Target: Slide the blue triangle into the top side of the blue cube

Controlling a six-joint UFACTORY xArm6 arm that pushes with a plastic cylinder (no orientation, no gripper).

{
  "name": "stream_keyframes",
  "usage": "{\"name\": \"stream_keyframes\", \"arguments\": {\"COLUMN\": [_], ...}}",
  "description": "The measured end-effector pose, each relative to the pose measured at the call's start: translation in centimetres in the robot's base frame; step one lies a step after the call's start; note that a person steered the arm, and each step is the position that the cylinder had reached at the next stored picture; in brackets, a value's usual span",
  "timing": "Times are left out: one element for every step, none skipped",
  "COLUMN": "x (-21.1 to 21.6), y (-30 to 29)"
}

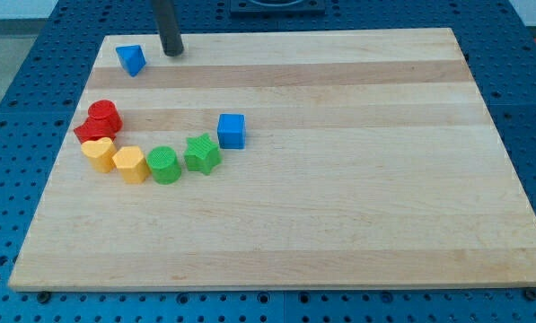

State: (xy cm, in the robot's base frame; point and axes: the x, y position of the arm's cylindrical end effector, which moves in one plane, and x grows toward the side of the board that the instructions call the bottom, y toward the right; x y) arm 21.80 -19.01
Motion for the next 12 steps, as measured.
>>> {"name": "stream_keyframes", "arguments": {"x": [-2.2, -1.4, 0.9, 2.3, 3.7, 3.9, 3.6, 4.8, 6.5, 7.0, 8.0, 7.8], "y": [-6.0, -11.4, -11.2, -6.4, 0.9, 1.6, -3.7, -7.1, -4.0, 4.1, 10.6, 9.8]}}
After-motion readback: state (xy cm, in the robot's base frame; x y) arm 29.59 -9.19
